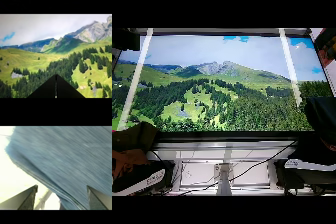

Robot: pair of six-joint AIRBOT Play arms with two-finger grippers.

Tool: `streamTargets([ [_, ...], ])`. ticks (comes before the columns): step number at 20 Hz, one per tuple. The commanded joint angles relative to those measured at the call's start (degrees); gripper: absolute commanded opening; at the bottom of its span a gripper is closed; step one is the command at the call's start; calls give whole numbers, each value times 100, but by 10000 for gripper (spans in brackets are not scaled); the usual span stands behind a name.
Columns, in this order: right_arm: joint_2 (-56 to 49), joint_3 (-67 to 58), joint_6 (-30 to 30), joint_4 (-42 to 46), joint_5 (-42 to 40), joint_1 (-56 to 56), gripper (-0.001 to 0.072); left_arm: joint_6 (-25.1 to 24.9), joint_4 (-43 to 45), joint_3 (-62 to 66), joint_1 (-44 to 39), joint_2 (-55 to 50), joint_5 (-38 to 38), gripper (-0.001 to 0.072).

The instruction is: Fold the clothes and pants, and hang the long-sleeved shirts on hangers.

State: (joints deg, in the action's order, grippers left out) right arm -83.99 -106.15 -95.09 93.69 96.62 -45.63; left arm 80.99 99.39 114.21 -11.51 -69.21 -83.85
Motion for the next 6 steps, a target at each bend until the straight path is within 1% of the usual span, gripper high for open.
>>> streamTargets([
  [1, 17, -249, 262, -951, -660, 402, 675, -2, 0, -2, 7, 4, 2, 19],
  [3, 17, -463, 332, -1189, -944, 881, 675, -2, 0, -2, 7, 4, 2, 19],
  [6, 17, -708, 332, -1207, -1287, 1685, 675, -4, 0, -2, 7, 4, 2, 19],
])
